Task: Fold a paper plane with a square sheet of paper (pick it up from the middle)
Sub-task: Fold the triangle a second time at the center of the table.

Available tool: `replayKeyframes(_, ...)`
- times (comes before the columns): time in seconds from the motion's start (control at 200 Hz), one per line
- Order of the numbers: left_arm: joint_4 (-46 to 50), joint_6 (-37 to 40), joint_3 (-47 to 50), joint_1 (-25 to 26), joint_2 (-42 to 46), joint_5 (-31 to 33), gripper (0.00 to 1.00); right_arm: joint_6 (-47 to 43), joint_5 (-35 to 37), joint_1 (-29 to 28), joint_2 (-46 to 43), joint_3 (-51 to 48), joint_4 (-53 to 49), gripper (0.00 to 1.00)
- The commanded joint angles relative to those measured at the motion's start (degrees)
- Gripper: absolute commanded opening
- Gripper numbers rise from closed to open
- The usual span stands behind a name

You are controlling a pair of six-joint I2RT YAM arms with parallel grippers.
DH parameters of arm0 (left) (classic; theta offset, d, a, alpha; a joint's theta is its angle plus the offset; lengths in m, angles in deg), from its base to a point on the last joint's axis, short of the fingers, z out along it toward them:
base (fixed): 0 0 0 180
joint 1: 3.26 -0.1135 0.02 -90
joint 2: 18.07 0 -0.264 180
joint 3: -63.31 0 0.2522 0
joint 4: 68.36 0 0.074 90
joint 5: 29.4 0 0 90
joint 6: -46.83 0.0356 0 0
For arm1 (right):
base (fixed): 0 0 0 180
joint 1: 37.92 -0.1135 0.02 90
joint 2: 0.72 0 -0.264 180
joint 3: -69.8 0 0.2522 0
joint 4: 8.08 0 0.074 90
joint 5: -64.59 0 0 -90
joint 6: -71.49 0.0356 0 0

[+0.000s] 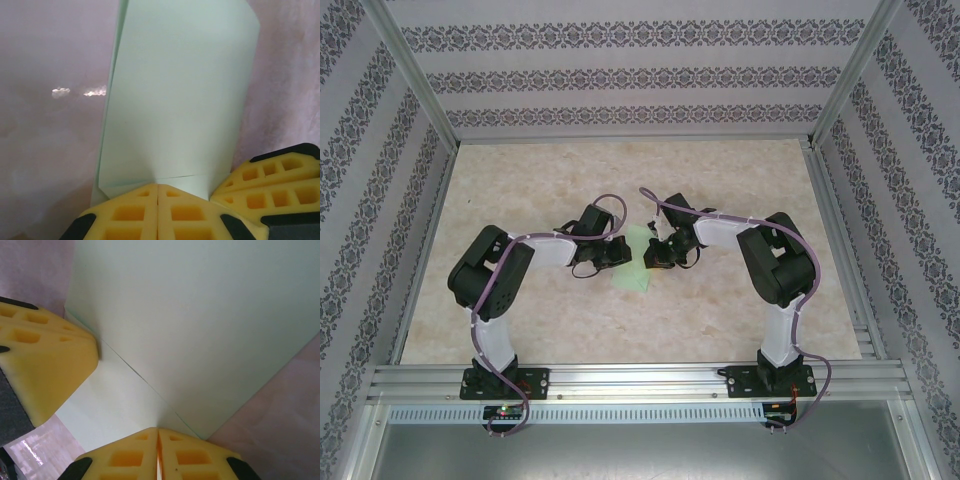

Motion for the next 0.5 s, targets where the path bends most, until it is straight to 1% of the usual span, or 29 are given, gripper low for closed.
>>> replayKeyframes(0.0, 2.6, -1.8, 0.6, 0.6, -2.2, 2.3, 0.06, -0.9, 8.0, 0.1, 3.5, -1.7, -2.4, 0.1)
replayKeyframes(0.13, 6.4, -1.8, 0.6, 0.6, -3.2, 4.7, 0.06, -0.9, 4.0, 0.0, 0.2, -1.1, -0.1, 0.11)
replayKeyframes(0.27, 7.1, -1.8, 1.3, 0.9, -3.7, 5.2, 0.05, -1.4, -1.7, -0.5, -3.9, -1.0, 2.0, 0.14)
replayKeyframes(0.385, 6.8, -1.8, 1.4, 1.2, -4.2, 5.1, 0.05, -0.9, -3.1, -1.4, -6.7, -2.3, 3.8, 0.14)
replayKeyframes(0.495, 6.4, -2.0, 1.4, 1.5, -4.6, 4.8, 0.05, -0.2, -3.4, -2.9, -7.2, -3.2, 4.3, 0.13)
